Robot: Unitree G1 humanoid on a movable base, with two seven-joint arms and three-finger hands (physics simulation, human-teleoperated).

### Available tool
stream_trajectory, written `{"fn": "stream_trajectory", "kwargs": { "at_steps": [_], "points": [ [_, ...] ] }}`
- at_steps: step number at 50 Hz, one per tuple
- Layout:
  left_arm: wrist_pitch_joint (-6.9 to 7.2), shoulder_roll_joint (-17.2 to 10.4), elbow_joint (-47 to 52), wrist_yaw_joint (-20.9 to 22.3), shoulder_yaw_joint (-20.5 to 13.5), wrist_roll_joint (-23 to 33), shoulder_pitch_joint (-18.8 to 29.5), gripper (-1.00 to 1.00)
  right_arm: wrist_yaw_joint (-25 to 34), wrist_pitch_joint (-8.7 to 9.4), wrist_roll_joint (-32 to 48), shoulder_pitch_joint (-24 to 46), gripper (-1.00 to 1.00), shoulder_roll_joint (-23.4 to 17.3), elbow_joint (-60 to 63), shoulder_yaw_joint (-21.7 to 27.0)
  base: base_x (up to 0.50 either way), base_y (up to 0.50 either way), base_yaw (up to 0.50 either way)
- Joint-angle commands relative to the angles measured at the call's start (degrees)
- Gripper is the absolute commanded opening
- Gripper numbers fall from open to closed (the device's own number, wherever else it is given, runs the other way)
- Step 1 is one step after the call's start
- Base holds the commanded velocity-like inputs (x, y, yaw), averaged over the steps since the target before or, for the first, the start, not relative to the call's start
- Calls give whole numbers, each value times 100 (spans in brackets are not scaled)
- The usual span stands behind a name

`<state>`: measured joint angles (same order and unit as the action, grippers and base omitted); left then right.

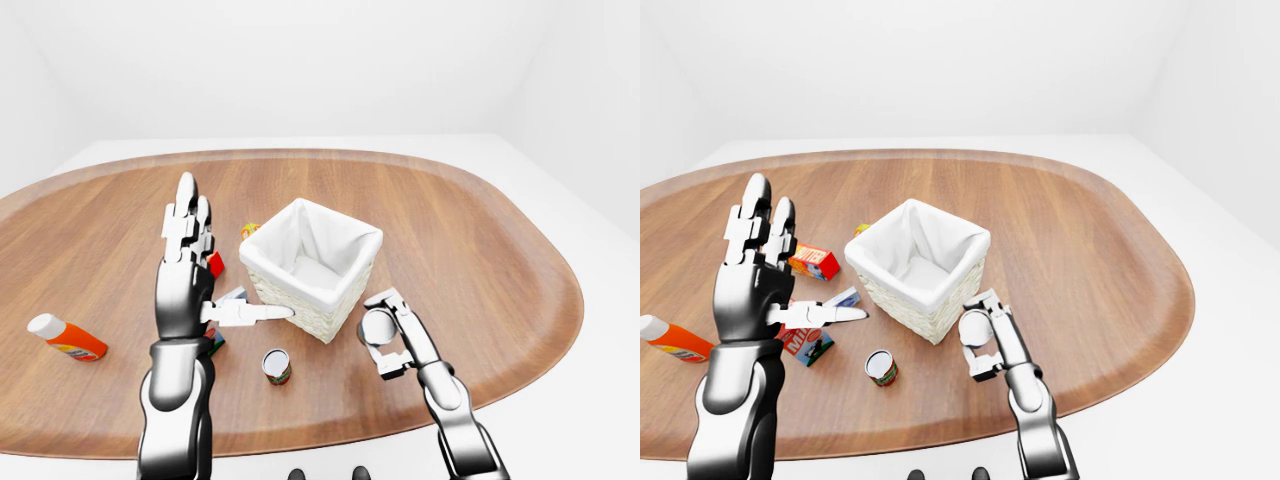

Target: Pick up the alphabet soup, and put it in the basket.

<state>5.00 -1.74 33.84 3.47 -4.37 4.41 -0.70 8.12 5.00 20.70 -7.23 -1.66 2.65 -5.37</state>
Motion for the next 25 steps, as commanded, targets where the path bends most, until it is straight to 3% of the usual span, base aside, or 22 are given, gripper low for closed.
{"fn": "stream_trajectory", "kwargs": {
  "at_steps": [1, 25],
  "points": [
    [0, 6, -34, -5, 19, 9, -25, 100, 60, 0, 85, -33, -100, -5, 957, 116, 0, 0, 0],
    [0, -7, 56, 8, 18, 43, 45, 100, 150, 0, 167, 241, -100, 43, 2638, 226, 0, 0, 0]
  ]
}}
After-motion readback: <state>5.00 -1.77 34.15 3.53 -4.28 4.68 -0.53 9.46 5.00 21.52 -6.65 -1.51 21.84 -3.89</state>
